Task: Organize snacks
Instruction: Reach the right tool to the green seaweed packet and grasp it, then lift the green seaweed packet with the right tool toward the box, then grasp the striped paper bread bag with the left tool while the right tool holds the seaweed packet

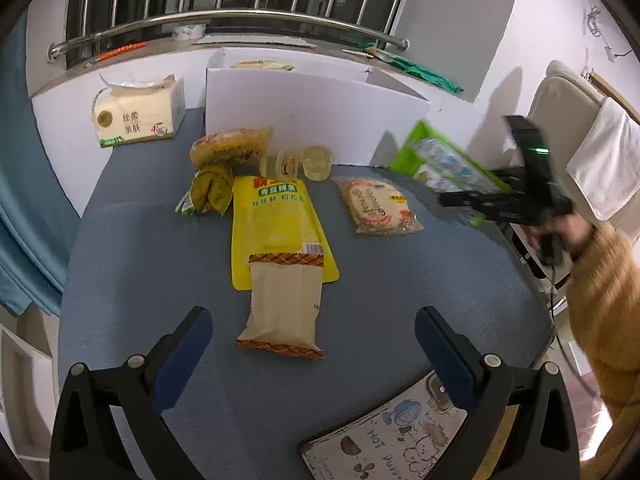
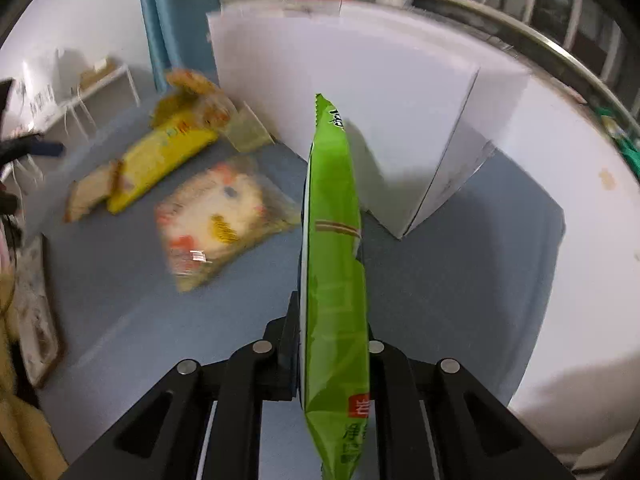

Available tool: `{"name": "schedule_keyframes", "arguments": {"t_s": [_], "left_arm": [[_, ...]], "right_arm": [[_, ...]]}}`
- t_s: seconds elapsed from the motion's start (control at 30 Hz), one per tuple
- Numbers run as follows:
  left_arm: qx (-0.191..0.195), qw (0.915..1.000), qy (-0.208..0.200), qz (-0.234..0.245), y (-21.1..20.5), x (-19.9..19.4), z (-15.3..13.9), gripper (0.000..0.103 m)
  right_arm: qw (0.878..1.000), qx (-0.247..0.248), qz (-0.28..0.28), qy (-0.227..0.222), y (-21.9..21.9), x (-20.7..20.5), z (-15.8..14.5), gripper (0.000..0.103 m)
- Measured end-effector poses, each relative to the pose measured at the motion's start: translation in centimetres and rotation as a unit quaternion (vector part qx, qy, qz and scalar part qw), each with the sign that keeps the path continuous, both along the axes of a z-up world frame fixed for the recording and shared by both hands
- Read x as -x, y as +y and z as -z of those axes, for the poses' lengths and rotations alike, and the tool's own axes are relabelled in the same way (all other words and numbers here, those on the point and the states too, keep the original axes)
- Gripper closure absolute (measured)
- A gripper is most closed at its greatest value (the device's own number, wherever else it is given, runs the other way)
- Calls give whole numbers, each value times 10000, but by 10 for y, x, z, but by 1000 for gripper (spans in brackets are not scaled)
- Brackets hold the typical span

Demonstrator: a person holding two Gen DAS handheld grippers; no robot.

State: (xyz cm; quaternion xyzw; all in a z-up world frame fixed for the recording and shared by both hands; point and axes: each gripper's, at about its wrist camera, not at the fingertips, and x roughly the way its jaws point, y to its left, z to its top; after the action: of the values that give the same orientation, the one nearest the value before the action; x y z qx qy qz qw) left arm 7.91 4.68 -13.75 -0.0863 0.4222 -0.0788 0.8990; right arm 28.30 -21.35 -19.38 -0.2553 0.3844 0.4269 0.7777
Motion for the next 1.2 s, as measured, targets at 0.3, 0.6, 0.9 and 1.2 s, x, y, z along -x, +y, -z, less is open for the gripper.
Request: {"name": "schedule_keyframes", "arguments": {"t_s": [0.3, 0.6, 0.9, 1.2], "left_arm": [[-146, 9984, 493, -213, 5, -28, 29, 0], [-741, 9946, 689, -207, -4, -44, 48, 1], [-657, 9971, 370, -47, 6, -34, 37, 57], [-151, 9965, -822, -15, 18, -29, -45, 57]], "right_arm": [[9809, -1680, 963, 171, -43, 115, -43, 89], [9605, -2207, 1621, 501, -49, 157, -49, 89], [9579, -2332, 1546, 646, -33, 173, -45, 89], [9522, -2508, 1641, 589, -13, 144, -64, 89]]}}
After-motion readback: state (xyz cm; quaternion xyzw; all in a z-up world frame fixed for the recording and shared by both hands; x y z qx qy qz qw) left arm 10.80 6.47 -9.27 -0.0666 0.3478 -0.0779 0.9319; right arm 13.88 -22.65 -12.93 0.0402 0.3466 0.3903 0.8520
